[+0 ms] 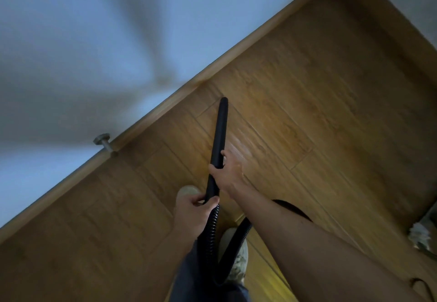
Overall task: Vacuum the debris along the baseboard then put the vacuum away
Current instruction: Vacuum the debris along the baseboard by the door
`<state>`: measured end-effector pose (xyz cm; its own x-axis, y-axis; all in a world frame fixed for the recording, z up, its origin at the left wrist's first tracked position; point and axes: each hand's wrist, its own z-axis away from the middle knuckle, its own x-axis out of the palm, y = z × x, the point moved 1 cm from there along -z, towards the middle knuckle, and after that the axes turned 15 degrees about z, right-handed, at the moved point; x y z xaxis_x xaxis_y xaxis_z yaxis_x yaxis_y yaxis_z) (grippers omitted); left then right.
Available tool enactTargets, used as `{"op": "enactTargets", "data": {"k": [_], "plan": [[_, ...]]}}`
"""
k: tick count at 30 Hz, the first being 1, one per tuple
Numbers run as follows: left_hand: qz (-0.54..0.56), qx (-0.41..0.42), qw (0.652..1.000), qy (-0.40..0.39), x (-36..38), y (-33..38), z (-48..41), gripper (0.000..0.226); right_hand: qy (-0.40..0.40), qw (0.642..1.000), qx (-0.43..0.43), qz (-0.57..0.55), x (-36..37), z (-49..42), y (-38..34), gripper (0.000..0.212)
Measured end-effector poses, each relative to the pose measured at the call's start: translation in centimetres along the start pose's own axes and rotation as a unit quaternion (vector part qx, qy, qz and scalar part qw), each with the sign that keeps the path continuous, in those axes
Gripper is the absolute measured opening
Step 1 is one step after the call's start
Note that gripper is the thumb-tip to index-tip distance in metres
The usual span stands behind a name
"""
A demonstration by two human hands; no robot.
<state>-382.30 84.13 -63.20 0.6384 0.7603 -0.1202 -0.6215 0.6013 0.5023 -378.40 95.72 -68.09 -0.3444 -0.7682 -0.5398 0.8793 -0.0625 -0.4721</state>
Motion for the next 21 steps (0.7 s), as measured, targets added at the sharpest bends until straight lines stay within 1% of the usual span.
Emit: {"op": "enactTargets", "data": {"k": [2,4,11,17,21], "plan": [[0.003,-0.007,1.000,0.004,-1.0,-0.7,0.4,0.026,-0.013,1.000,-0.018,0.000,1.1,0.7,-0.4,0.039],[0.007,-0.018,1.000,0.006,-2.3,-1.5,0.5,0.026,-0.038,0.999,-0.033,0.005,2.3,1.3,-0.8,0.043],[0.057,-0.022,0.997,0.049,-6.0,-4.2,0.8,0.014,-0.086,0.993,-0.076,0.024,6.4,2.8,-2.3,0.047],[0.086,-0.034,0.994,0.058,-6.5,-6.0,0.9,0.017,-0.072,0.992,-0.090,0.053,8.3,3.2,-1.2,0.046],[0.082,-0.041,0.995,0.045,-5.9,-7.2,1.4,0.012,-0.056,0.994,-0.077,0.052,8.5,3.9,0.1,0.043]]}}
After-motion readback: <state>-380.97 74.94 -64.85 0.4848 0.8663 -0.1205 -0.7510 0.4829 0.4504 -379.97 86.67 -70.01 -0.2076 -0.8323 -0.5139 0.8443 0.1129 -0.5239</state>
